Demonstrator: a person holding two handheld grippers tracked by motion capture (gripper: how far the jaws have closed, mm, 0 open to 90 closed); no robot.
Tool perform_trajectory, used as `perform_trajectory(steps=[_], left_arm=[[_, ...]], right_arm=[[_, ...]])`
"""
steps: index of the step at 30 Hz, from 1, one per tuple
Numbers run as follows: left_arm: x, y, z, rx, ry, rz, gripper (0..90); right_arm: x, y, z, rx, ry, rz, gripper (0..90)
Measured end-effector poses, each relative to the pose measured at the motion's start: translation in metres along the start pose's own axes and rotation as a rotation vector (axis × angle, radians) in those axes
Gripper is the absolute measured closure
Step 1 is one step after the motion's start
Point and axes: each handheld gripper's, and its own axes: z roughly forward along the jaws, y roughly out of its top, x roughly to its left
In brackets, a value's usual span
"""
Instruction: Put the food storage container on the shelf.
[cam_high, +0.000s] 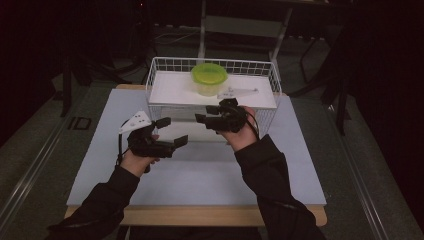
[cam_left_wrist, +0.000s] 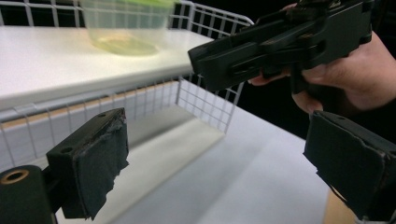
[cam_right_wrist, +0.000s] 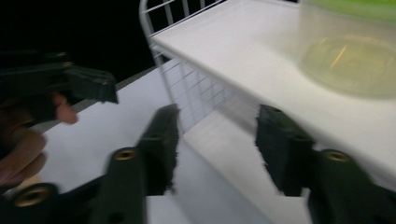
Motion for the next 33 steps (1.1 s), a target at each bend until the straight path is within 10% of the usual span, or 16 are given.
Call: perform_trajectory(steps=[12,33], left_arm=[[-0.011,-0.036,-0.017,0.052,-0.014,0.026,3.1],[-0.013,-0.078,-0.026,0.114,0.011,0.085,3.2]], right_arm=[[0.016,-0.059,-0.023,0.004,0.077,-0.051,14.1],[0.005,-0.141,-0.054,0.009,-0.007,-0.003,15.2]])
